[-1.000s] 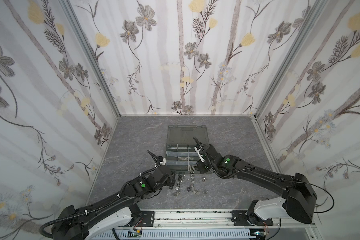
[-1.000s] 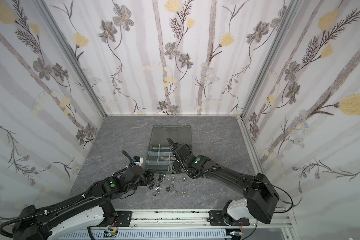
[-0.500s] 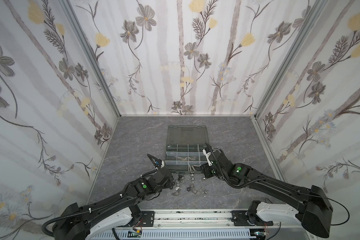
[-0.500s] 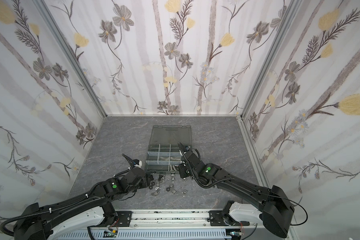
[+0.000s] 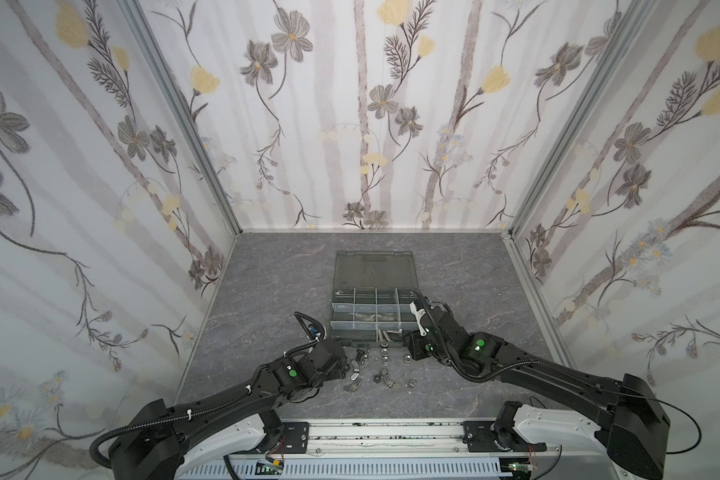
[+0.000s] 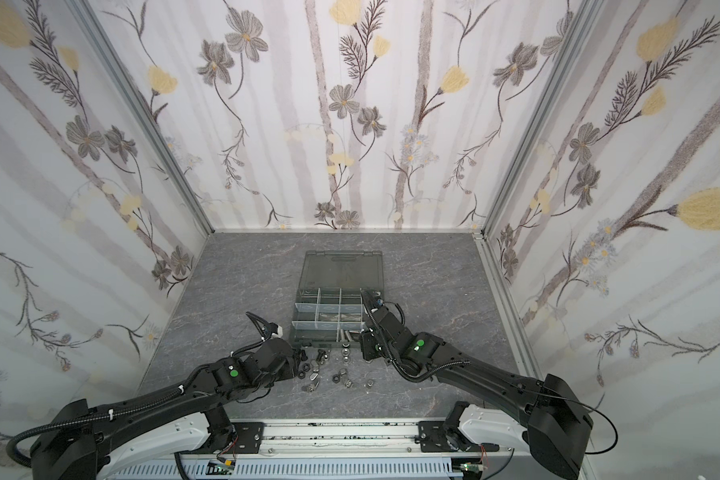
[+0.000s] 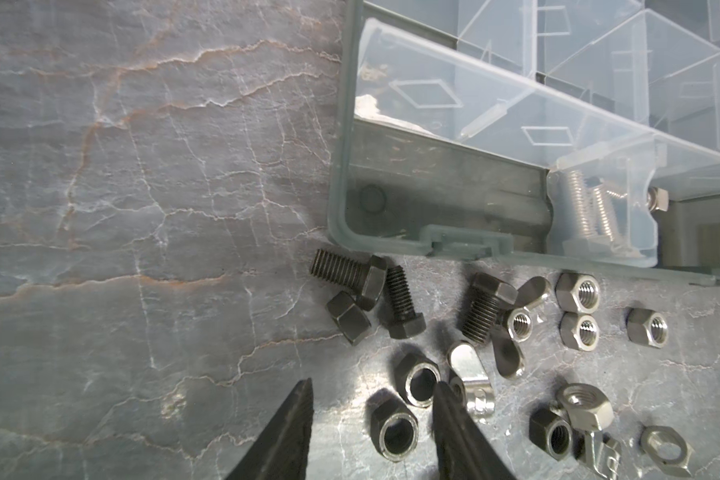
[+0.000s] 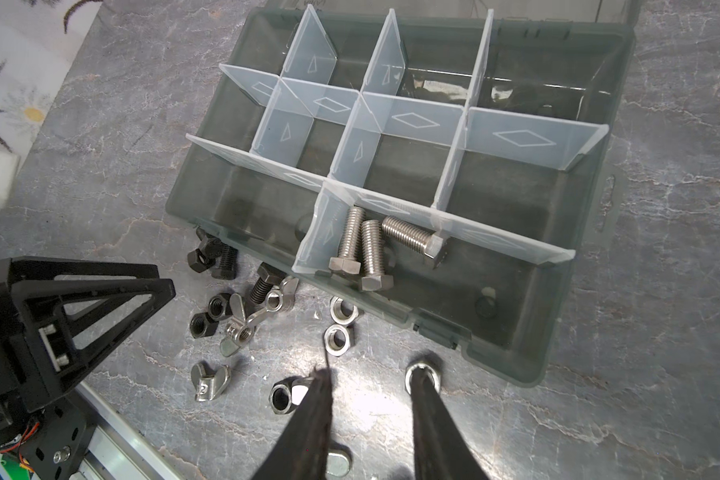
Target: Sort the screws and nuts into containers
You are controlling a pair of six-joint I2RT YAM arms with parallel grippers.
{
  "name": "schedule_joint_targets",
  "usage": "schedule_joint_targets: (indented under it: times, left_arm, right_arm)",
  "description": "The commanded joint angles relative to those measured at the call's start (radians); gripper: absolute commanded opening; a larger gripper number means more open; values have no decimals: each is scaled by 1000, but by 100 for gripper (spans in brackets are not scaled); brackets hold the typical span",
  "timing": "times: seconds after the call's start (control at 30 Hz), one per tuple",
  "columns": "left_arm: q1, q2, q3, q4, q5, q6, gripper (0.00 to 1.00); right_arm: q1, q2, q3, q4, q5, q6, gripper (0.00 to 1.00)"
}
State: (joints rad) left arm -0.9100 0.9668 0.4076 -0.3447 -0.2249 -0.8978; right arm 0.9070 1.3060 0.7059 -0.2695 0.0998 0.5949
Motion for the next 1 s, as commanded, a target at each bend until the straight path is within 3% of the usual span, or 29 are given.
schedule_joint_targets:
  times: [0.0,0.97]
  left_arm:
    - [0,5,-2,9,-31,-20,47]
    - [13,199,-23,164,-43,-16,41]
  right_arm:
    - [0,-3,-10,47,-6,30,34]
    - [9,-40,-32,41,-6,50,34]
